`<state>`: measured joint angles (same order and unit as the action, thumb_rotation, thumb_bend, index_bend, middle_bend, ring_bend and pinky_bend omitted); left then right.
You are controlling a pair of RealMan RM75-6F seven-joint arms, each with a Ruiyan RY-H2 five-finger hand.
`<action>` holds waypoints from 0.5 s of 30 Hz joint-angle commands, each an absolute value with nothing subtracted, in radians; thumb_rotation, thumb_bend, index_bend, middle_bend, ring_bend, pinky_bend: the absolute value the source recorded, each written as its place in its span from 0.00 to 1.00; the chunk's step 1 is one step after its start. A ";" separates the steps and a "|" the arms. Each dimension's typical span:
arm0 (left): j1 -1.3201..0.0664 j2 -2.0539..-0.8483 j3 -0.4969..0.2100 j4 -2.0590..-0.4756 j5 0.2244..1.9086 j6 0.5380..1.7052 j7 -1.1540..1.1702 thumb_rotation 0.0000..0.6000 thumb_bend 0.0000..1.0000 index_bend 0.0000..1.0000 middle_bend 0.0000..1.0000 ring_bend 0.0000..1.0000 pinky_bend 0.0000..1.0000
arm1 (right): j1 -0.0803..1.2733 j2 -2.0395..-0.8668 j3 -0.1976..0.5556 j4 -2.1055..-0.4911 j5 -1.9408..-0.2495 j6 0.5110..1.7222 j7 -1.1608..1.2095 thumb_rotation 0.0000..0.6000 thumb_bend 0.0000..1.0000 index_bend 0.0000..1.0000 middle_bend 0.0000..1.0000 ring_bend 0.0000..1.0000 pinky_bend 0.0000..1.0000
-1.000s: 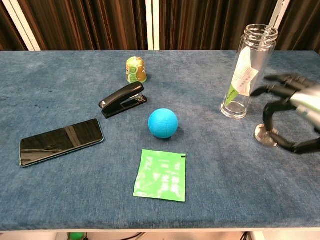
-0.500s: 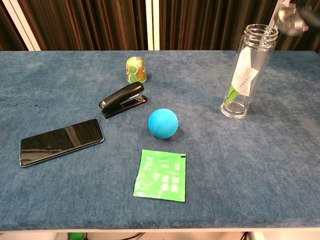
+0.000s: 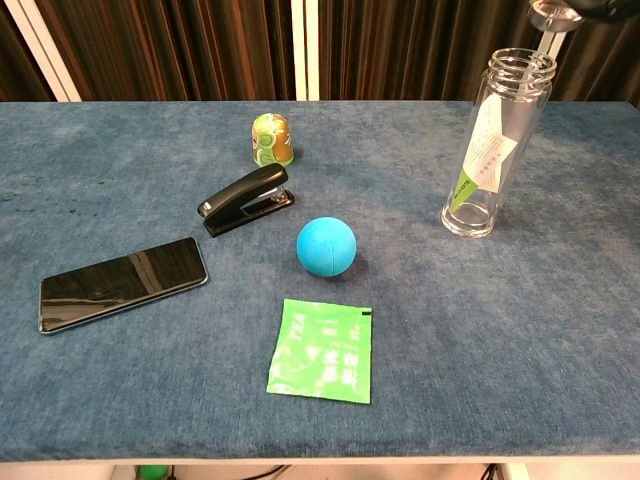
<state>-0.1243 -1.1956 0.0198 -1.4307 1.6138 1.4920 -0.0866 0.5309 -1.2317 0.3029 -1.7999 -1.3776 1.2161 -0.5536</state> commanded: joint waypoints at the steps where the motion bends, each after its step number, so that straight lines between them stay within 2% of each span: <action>1: -0.125 -1.196 0.020 -1.430 1.612 1.489 -0.087 1.00 0.04 0.11 0.08 0.05 0.12 | 0.550 -1.247 0.299 -1.780 -1.346 1.194 -0.567 1.00 0.45 0.68 0.15 0.00 0.00; 15: -0.126 -1.197 0.020 -1.419 1.606 1.484 -0.099 1.00 0.04 0.11 0.08 0.05 0.12 | 0.582 -1.257 0.283 -1.785 -1.287 1.172 -0.546 1.00 0.45 0.68 0.15 0.00 0.00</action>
<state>-0.1255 -1.1972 0.0198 -1.4189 1.6056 1.4843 -0.0986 0.5789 -1.2562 0.2834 -1.7828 -1.2951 1.1744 -0.5430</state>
